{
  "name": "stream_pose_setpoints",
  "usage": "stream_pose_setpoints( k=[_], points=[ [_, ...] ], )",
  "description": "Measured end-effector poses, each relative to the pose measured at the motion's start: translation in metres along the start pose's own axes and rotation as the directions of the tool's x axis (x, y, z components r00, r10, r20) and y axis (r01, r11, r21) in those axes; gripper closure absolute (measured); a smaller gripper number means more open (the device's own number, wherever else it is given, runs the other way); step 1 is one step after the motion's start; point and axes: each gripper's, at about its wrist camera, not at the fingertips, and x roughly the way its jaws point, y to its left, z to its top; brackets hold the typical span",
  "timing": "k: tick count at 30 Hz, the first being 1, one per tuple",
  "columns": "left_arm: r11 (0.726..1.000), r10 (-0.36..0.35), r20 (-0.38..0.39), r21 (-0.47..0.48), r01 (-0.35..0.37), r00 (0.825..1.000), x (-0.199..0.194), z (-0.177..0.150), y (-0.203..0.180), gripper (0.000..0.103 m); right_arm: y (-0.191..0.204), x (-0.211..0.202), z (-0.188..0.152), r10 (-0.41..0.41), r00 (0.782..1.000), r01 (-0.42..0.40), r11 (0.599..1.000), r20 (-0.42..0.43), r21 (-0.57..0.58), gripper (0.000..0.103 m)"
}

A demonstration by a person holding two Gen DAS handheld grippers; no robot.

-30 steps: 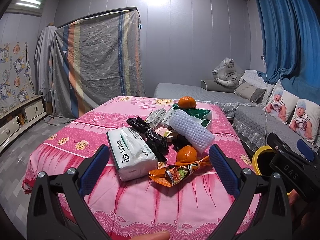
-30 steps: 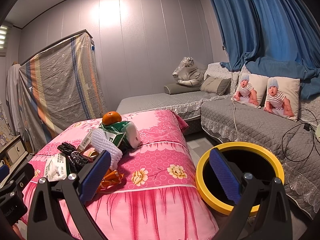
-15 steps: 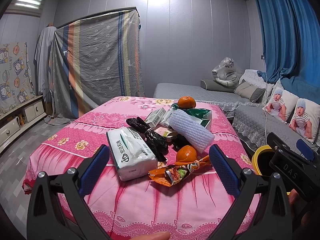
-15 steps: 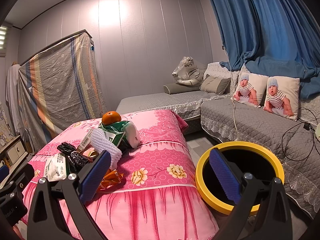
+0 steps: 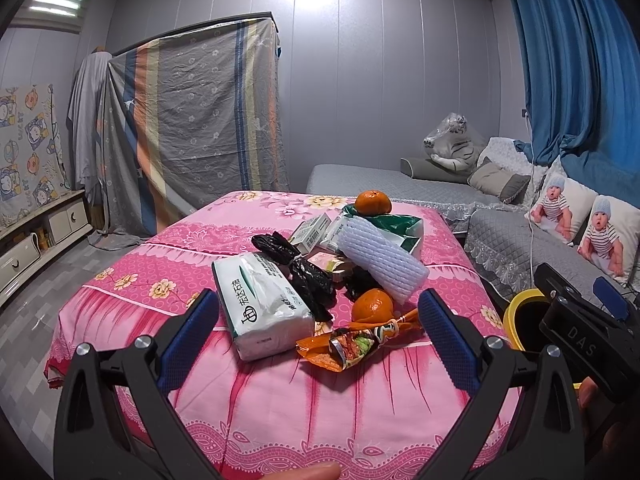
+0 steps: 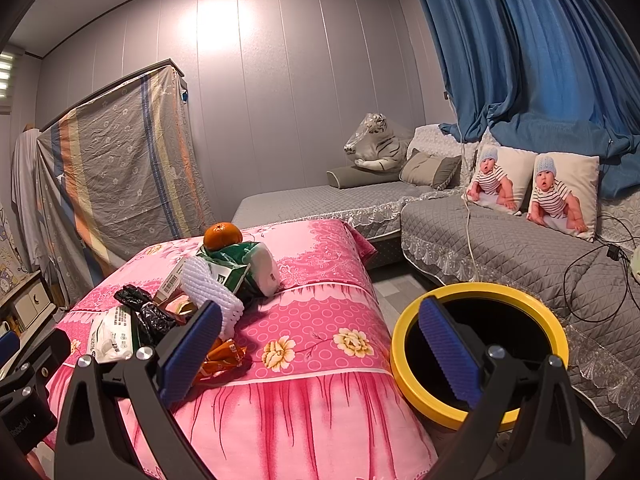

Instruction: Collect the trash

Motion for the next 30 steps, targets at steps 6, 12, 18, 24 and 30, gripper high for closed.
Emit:
stream_pose_setpoints(
  k=[6,12,18,24,30],
  points=[
    [1.000,0.000,0.000,0.001,0.000,1.000,0.001,0.000,0.000,0.008,0.000,0.000,0.000,0.000,1.000,0.000,1.000,0.002,0.000,0.008],
    [1.000,0.001,-0.001,-0.002,-0.001,1.000,0.001,-0.001,-0.001,0.008,0.000,0.002,-0.002,-0.004,1.000,0.004,1.000,0.000,-0.003,0.008],
    [1.000,-0.001,0.002,-0.003,0.001,1.000,0.005,-0.005,0.004,0.008,0.003,0.014,-0.002,0.074,0.997,-0.074,0.997,-0.008,-0.032,0.008],
    [1.000,-0.001,-0.084,0.013,0.002,0.996,0.026,-0.003,0.036,0.008,0.027,0.072,0.007,0.272,0.934,-0.314,0.935,-0.233,-0.168,0.008],
    [0.985,-0.149,-0.193,-0.115,0.129,0.970,0.039,-0.021,0.076,0.008,0.066,0.117,0.022,0.382,0.852,-0.493,0.816,-0.359,-0.302,0.008]
  ],
)
